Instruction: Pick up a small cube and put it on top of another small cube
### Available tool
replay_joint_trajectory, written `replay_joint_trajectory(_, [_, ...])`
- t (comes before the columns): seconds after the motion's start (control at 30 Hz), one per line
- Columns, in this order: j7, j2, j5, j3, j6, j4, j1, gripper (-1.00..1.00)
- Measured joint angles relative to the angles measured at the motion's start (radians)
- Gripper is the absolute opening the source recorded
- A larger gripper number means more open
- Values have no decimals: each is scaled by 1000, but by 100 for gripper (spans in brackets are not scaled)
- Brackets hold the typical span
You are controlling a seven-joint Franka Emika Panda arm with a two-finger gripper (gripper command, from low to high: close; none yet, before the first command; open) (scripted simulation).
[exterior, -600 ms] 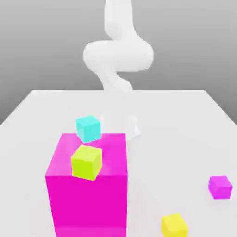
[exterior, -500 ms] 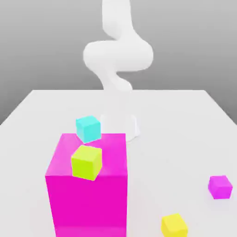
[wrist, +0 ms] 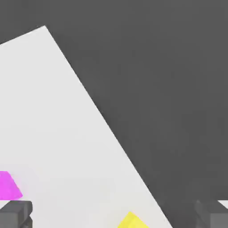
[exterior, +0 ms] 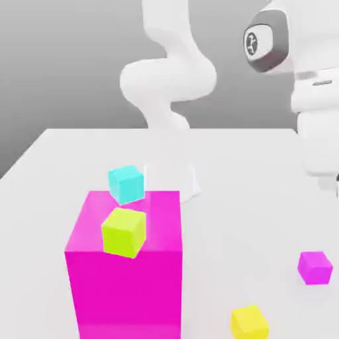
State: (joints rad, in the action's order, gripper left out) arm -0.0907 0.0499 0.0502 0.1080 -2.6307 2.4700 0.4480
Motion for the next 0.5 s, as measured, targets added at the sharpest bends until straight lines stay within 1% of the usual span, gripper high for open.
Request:
replay_joint_trajectory(0.13, [91,-146,-55,30,-64,33,67,0])
replay_joint_trajectory(0.23, [129,-256,-125,42,-115,53,100,0])
replay_joint_trajectory(0.4, [96,-437,-200,-4,-249,26,147,0])
replay_joint_trajectory(0.43, [91,-459,-206,-12,-266,22,154,-100])
replay_joint_trajectory(0.5, [91,-459,-206,-12,-266,22,154,-100])
